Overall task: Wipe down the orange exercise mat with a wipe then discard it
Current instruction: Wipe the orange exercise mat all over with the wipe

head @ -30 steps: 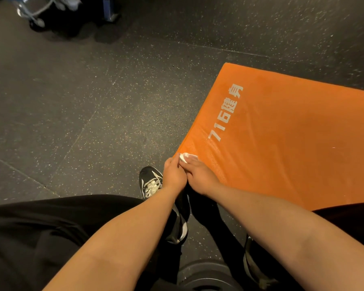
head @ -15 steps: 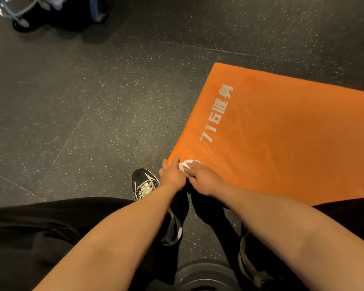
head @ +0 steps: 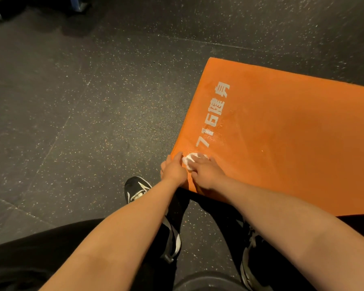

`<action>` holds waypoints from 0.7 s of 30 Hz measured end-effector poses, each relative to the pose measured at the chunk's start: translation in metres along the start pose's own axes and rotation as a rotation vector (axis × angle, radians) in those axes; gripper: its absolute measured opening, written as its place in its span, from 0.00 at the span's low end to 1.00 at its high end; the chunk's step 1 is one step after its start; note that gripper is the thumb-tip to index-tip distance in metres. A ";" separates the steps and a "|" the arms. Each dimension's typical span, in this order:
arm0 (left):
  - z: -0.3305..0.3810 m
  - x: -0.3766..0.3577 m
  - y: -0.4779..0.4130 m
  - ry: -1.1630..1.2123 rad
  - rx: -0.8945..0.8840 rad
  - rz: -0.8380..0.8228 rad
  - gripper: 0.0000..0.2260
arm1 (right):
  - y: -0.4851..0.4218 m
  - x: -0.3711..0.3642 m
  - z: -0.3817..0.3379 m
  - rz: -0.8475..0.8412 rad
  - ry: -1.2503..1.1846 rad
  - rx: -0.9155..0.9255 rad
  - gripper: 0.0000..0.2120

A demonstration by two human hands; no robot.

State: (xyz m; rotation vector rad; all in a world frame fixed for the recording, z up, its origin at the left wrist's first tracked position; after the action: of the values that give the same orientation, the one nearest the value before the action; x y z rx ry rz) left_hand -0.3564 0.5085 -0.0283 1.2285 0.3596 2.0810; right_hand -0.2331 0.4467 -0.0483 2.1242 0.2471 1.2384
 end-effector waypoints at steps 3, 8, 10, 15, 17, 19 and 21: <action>-0.006 -0.002 -0.011 -0.039 0.041 -0.016 0.31 | -0.014 0.011 0.023 0.081 -0.072 -0.229 0.30; -0.003 -0.003 -0.030 0.002 0.051 -0.019 0.27 | -0.029 0.008 0.002 0.103 -0.167 -0.241 0.31; 0.000 -0.003 -0.038 0.041 0.050 0.002 0.25 | -0.033 0.003 -0.012 0.069 -0.130 -0.085 0.29; -0.007 -0.002 -0.041 0.019 0.017 0.063 0.22 | -0.051 0.017 0.007 0.114 -0.053 -0.006 0.27; -0.009 -0.003 -0.038 0.011 0.012 0.085 0.23 | -0.056 0.027 0.020 0.183 -0.103 -0.152 0.28; -0.007 -0.001 -0.037 0.015 0.018 0.116 0.23 | -0.059 0.031 0.021 0.218 -0.132 -0.278 0.28; -0.006 -0.001 -0.034 0.042 0.019 0.149 0.23 | -0.056 0.027 0.010 0.236 -0.142 -0.329 0.28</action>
State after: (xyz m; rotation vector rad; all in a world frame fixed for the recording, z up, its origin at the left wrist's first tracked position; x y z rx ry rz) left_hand -0.3472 0.5332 -0.0510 1.2575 0.3156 2.2375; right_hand -0.2012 0.4980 -0.0676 1.9785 -0.2603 1.1588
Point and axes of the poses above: each hand's wrist, its own y-axis away from the middle knuckle, its own x-axis out of the back of the hand, z = x × y, the point moved 3 cm from there along -y, towards the middle knuckle, and after that the axes turned 12 degrees about -x, right-handed, at the moved point
